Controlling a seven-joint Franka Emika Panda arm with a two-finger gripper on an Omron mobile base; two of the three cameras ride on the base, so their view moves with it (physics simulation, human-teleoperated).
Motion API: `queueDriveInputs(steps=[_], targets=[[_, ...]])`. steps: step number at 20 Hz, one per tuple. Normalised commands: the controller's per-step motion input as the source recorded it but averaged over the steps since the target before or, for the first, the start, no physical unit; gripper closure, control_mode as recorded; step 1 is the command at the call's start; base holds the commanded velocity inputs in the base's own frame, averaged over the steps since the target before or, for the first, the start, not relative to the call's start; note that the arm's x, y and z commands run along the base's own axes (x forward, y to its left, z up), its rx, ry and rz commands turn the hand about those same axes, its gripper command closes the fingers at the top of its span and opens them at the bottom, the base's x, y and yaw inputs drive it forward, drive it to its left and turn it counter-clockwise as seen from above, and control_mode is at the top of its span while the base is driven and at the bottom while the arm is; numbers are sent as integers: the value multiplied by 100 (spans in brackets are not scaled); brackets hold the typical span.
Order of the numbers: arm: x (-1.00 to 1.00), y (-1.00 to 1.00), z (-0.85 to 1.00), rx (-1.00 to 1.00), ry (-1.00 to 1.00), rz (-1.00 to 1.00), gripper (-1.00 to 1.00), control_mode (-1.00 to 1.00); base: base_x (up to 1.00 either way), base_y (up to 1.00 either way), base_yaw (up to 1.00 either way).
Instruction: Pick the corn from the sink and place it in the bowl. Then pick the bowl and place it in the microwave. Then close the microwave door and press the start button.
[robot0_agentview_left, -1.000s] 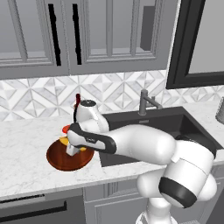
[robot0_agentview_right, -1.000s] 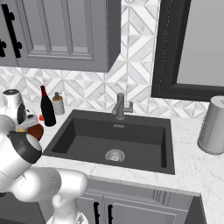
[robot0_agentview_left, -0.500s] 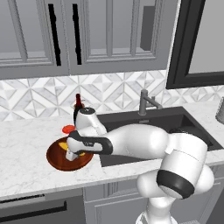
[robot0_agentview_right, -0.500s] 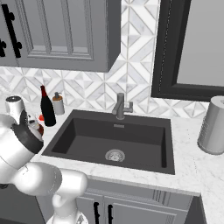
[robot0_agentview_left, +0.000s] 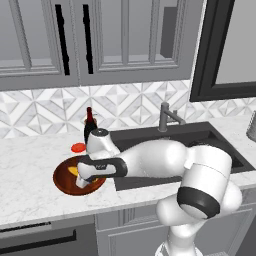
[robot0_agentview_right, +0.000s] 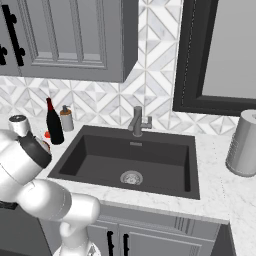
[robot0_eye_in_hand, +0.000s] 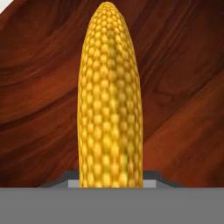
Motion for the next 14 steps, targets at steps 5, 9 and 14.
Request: queueDriveInputs(steps=[5,9,14], targets=[[6,0,-20,0,0,0,100,-100,0,0,0],[10,4,-18,0,0,0,-100,-100,0,0,0],[10,0,-2,0,2,0,-100,-100,0,0,0]])
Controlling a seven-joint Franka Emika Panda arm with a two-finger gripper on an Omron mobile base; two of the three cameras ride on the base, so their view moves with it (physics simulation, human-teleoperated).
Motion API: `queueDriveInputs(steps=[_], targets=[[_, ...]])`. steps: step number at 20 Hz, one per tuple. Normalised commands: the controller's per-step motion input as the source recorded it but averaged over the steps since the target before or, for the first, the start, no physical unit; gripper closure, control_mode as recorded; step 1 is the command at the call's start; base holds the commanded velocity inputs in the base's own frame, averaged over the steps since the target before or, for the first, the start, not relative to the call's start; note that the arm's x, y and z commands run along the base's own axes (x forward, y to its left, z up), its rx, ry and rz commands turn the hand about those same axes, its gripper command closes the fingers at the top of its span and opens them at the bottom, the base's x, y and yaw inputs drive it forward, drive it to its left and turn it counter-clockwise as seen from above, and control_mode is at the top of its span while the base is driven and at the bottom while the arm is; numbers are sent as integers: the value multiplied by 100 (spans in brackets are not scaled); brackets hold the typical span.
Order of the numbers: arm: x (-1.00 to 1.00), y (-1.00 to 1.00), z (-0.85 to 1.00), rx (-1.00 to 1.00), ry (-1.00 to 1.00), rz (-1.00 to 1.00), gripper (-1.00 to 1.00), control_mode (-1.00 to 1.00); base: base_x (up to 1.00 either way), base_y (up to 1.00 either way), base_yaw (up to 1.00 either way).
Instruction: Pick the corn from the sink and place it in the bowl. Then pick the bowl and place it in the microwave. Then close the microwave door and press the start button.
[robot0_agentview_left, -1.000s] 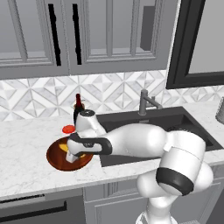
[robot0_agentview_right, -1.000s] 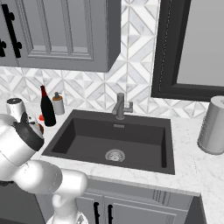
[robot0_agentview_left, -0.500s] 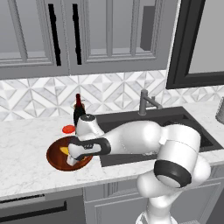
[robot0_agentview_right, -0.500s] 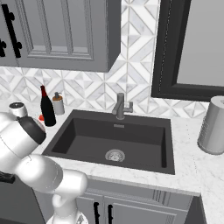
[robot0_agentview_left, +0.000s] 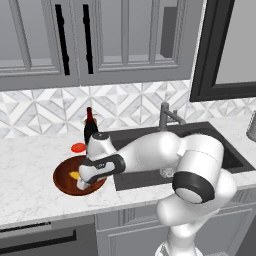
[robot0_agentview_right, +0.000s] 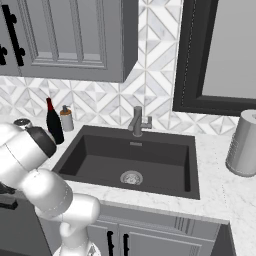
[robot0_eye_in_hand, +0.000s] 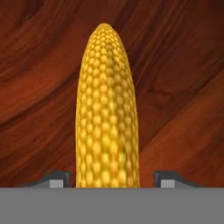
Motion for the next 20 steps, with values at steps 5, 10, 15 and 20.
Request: queueDriveInputs(steps=[5,10,15,20], targets=[[-4,0,26,0,-1,0,-100,-100,0,0,0],[-4,-3,52,1,-2,-9,-100,-100,0,0,0],[-7,-35,40,7,-1,-20,-100,-100,0,0,0],[-9,-44,24,16,0,-27,-100,-100,0,0,0]])
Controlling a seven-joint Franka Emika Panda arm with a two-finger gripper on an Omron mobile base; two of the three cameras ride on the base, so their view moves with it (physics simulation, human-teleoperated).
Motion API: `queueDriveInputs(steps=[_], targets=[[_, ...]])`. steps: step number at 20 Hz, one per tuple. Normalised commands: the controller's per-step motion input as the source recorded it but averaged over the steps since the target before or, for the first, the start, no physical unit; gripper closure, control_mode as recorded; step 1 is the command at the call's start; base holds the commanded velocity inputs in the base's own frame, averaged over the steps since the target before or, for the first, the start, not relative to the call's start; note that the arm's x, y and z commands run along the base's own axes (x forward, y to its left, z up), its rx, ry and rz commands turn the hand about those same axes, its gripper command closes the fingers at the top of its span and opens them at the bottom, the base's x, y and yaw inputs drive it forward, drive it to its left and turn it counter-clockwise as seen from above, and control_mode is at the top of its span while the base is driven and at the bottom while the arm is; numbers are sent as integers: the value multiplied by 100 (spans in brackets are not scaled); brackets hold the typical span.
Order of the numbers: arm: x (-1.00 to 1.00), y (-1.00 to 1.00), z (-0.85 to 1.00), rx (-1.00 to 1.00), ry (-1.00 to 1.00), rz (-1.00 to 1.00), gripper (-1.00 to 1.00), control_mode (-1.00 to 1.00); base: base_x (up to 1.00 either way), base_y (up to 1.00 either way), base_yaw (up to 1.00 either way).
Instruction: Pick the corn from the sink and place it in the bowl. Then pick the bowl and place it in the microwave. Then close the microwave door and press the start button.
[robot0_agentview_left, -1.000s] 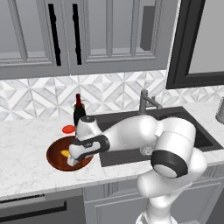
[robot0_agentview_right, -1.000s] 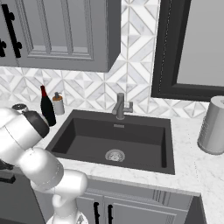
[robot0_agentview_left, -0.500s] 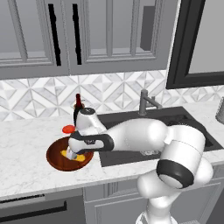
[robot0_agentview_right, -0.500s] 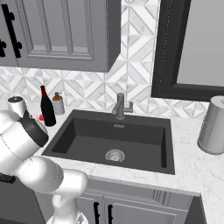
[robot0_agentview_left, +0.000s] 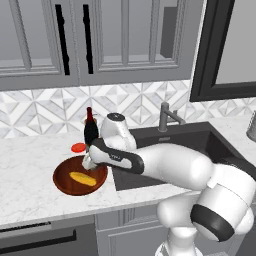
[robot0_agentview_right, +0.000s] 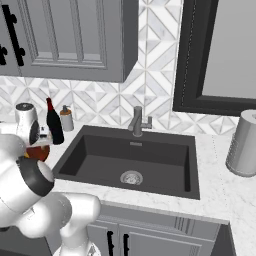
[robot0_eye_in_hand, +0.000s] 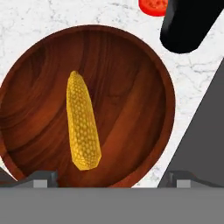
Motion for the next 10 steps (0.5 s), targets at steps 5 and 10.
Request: queueDriveInputs(steps=[5,10], targets=[[-1,-29,5,10,0,-27,-100,-100,0,0,0],[5,-9,-1,1,4,-15,-100,-100,0,0,0]])
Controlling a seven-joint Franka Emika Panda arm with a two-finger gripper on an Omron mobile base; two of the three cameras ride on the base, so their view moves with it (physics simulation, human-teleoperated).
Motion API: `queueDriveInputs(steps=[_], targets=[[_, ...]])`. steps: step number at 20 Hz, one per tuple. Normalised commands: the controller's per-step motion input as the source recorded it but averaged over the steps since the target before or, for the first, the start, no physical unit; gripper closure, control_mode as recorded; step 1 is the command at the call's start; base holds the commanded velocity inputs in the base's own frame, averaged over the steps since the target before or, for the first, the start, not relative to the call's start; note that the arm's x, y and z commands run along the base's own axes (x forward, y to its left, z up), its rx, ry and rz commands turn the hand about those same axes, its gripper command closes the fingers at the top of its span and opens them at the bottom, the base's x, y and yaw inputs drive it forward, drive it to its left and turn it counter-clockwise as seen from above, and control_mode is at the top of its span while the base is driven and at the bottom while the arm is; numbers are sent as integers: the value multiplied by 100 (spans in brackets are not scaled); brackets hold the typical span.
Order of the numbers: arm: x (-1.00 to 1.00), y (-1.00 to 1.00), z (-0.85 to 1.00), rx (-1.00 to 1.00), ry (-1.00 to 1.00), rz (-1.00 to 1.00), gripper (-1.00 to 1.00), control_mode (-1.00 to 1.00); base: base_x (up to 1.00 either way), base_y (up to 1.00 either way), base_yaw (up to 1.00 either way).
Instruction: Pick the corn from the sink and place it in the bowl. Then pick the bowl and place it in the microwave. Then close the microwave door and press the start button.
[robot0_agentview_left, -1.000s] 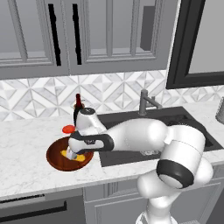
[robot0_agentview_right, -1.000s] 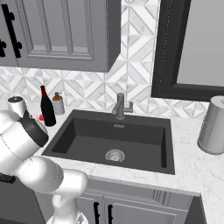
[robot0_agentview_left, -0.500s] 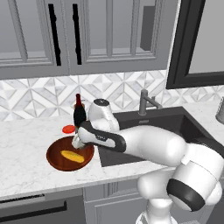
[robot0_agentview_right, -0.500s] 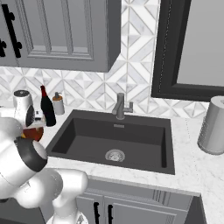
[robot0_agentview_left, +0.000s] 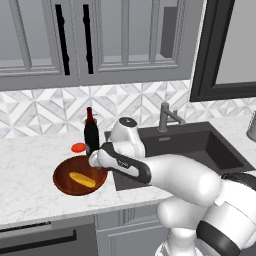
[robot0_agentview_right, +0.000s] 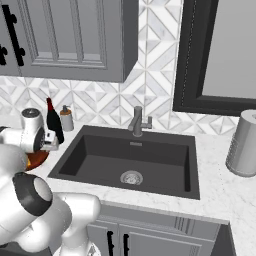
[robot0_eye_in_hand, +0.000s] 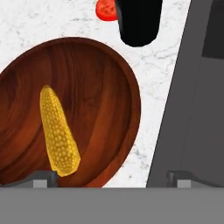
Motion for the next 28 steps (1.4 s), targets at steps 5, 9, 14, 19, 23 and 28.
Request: queueDriveInputs(steps=[5,9,14,19,23,28], targets=[[16,-3,-2,3,17,-9,-100,-100,0,0,0],[6,-5,-18,9,8,-4,-100,-100,0,0,0],[8,0,-25,3,1,-1,-100,-100,0,0,0],[11,0,-31,0,0,0,-100,-100,0,0,0],[11,0,-31,0,0,-1,-100,-100,0,0,0],[9,6,-30,0,0,-3,-100,-100,0,0,0]])
